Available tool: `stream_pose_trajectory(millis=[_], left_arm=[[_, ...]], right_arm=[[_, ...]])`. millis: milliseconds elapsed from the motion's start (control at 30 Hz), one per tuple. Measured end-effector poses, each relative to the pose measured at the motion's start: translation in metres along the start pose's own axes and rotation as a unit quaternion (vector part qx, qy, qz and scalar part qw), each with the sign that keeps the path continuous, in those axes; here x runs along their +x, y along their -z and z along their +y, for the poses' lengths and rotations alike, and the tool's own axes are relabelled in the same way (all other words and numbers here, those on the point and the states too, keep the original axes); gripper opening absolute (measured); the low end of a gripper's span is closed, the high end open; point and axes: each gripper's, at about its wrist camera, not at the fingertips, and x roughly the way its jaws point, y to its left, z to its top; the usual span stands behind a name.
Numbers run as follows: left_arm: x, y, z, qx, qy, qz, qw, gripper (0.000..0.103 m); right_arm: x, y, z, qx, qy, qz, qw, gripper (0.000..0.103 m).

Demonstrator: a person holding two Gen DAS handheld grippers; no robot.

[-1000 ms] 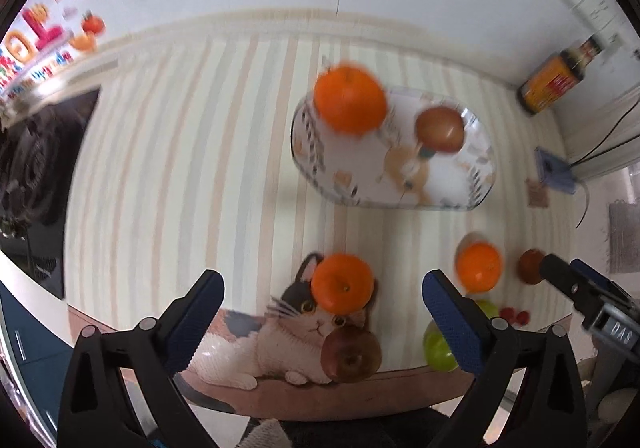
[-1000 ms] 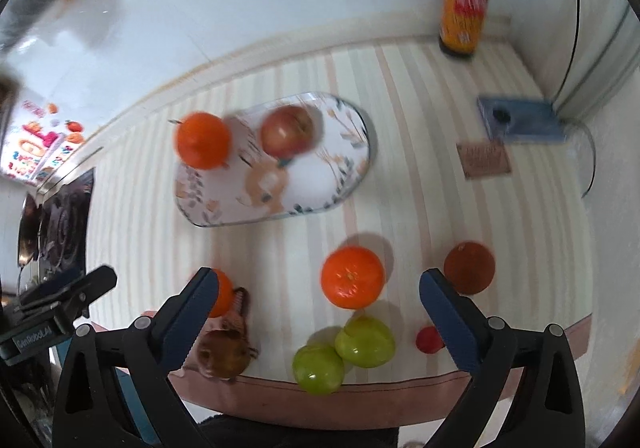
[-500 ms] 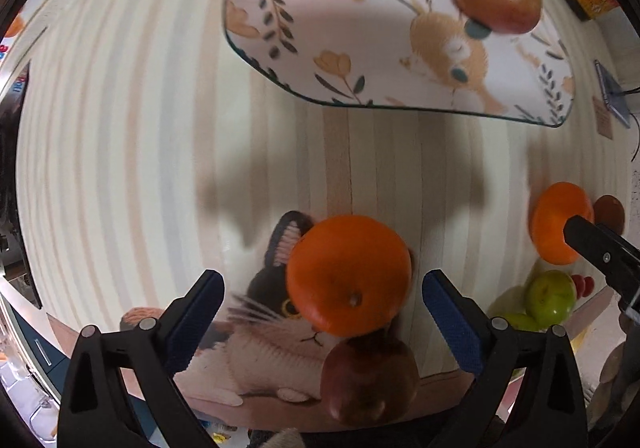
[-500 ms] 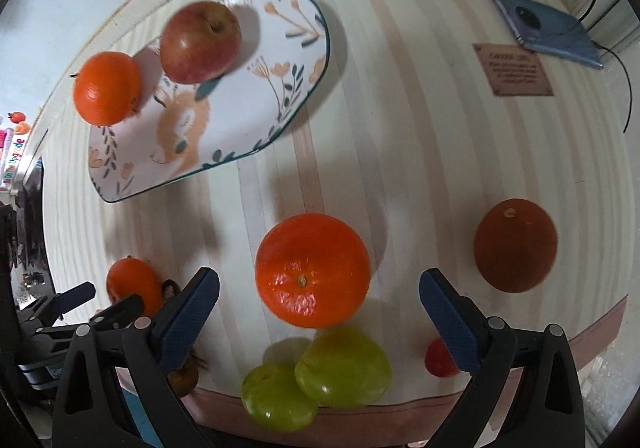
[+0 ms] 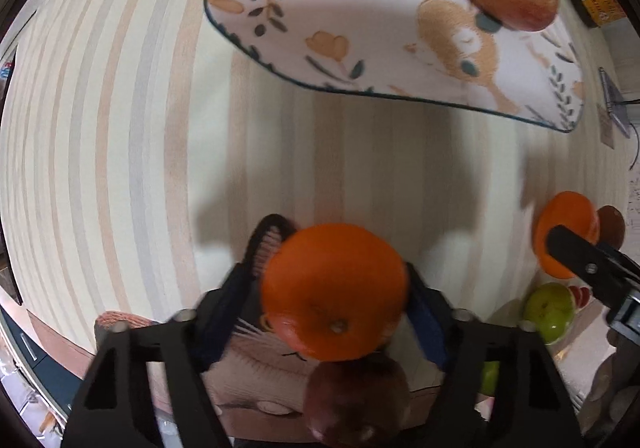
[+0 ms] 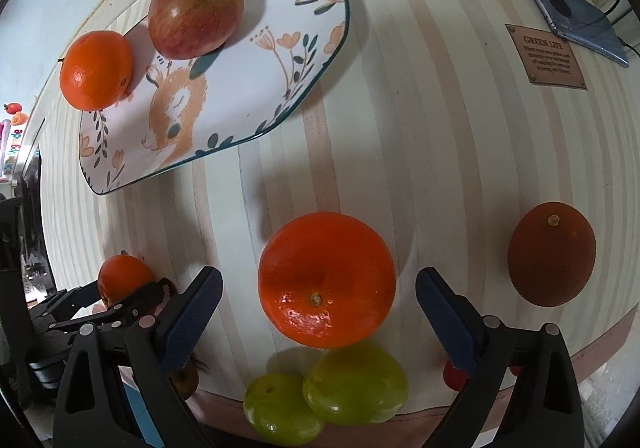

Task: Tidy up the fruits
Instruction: 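Grasp a tangerine by the cat mat with the left tool while the right tool grasps another tangerine, then place the left tool's tangerine on the plate while the right tool places its tangerine beside it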

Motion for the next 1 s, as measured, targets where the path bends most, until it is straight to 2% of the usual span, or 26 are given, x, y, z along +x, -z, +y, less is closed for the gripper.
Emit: stream_pose_trajectory(millis=[33,133,200,267,533,733,867,1000], left_arm=[[-0.002,0.001,-0.003,0.003,-0.004,-0.003,1.0000,0.062],[-0.001,0.003,-0.006,0.010,-0.017,-0.008,0.9998,0.062],[0.000,0.003,-0.007,0.007,-0.016,-0.010,0.9998,0.061],[-0.001,0.004,-0.004,0.005,-0.015,-0.012,0.9998,0.061],[-0.024,0.003,0.013,0.000,-0.012,-0.030,0.9995,0.061],[-0.058,-0.004,0.014,-0.001,0.012,-0.056,0.9984,0.061],[-0.089,-0.019,0.017,-0.009,0.040,-0.079,0.9960,0.061],[-0.108,-0.043,0.023,-0.015,0.050,-0.096,0.9940,0.061]], right_arm=[[0.001,0.000,0.001,-0.002,0.002,0.000,1.000,0.094],[0.003,0.000,0.002,-0.004,0.007,0.003,1.000,0.083],[0.005,0.001,0.005,-0.004,0.009,0.002,1.000,0.080],[0.005,0.000,0.005,-0.004,0.008,-0.001,1.000,0.069],[0.001,0.000,-0.001,-0.008,0.004,-0.009,1.000,0.068],[-0.009,0.004,0.004,-0.016,-0.007,-0.018,1.000,0.067],[-0.029,-0.001,0.019,-0.022,-0.034,-0.037,0.999,0.067],[-0.051,-0.014,0.043,-0.038,-0.058,-0.057,0.996,0.067]])
